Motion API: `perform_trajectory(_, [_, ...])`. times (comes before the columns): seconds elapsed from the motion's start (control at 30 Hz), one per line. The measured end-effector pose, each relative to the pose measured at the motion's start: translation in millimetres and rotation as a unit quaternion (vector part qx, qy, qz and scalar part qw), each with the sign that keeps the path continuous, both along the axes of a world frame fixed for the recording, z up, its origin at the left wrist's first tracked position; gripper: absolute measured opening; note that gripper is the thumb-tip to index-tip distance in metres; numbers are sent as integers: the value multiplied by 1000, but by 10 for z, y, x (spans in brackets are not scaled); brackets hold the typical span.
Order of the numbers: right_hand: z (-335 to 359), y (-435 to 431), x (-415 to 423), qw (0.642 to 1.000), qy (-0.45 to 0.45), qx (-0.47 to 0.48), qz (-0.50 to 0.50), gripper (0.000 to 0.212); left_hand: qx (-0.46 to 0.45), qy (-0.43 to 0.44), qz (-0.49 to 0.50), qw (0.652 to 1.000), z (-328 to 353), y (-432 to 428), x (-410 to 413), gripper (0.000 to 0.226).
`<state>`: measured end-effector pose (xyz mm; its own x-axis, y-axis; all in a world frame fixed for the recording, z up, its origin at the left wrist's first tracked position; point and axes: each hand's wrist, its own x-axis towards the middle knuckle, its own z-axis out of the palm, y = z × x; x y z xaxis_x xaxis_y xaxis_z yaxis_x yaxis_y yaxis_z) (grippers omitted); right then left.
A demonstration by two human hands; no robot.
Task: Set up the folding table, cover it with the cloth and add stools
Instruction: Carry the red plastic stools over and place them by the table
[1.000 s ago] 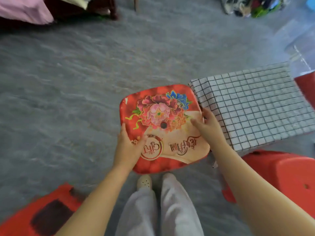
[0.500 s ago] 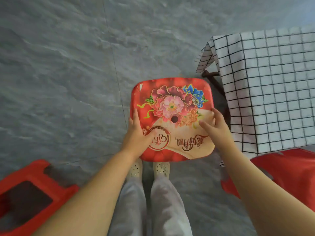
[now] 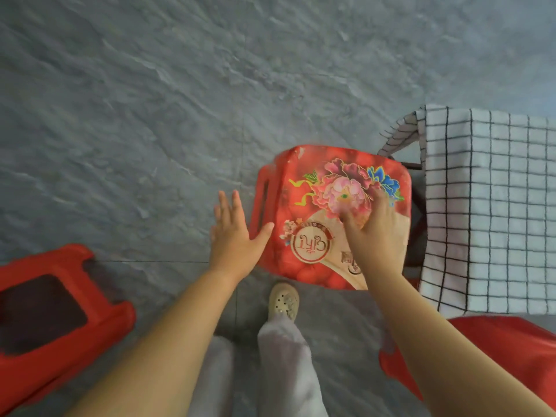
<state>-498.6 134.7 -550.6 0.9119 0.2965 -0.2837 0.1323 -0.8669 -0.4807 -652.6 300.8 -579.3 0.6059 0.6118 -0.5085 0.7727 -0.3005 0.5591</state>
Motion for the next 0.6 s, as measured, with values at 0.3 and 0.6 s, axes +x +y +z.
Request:
perform_trajectory(0.3, [465,1977,-1539,977,0,66,204,67,160,27,72,984,412,1411,-1868,86])
perform_trajectory(0.6, [326,3690,-4645,901,130,63,409,73,204,160,238,936,524,2389,-5189,88])
